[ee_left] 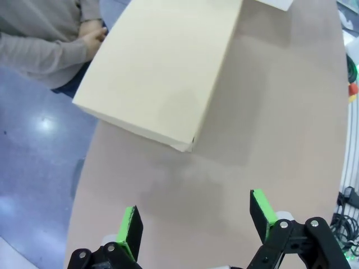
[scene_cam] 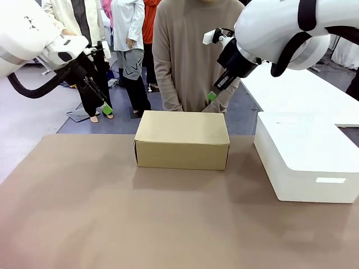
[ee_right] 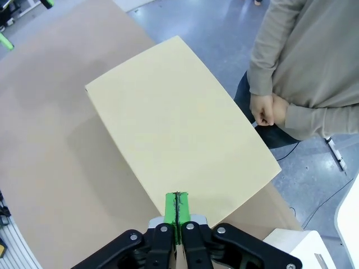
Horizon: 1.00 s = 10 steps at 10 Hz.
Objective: Pack the shoes into the box.
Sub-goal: Press down on the lid of the Shoes Box.
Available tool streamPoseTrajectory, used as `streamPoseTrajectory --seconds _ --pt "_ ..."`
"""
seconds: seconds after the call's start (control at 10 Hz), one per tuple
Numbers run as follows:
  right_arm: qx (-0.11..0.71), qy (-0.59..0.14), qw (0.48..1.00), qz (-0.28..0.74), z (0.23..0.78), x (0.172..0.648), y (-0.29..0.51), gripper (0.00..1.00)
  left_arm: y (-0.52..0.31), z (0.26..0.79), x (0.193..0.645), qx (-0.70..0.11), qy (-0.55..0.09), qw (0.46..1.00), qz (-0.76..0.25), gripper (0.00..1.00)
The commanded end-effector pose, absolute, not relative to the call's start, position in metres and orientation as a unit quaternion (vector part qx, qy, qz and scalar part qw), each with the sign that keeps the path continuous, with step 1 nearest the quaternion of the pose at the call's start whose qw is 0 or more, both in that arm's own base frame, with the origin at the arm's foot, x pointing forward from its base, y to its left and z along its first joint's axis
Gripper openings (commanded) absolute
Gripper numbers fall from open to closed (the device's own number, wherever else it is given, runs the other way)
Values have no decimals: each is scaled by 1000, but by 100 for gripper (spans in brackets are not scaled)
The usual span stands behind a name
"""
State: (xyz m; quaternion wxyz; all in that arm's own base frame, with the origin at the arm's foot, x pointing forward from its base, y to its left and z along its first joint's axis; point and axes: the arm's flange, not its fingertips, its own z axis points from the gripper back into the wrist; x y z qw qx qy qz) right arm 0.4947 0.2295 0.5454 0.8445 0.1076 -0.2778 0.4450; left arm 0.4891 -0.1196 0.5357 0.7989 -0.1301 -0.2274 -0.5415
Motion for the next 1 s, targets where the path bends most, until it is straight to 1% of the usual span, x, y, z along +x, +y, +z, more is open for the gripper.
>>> streamPoseTrajectory --seconds 0.0,0.3,0.4,0.5,0.9 --pt "110 -280 844 445 547 492 225 0 -121 542 491 -139 -212 796 -550 100" --pt "107 -279 844 445 547 494 229 0 -121 542 491 -139 -212 796 -550 100" --pt "100 -272 866 408 544 505 240 0 -125 537 489 -140 -218 795 -549 100" --pt "107 -273 876 384 539 519 251 0 -130 537 490 -144 -227 805 -529 100" --pt "117 -272 902 313 502 564 282 0 -133 546 476 -142 -247 842 -459 100"
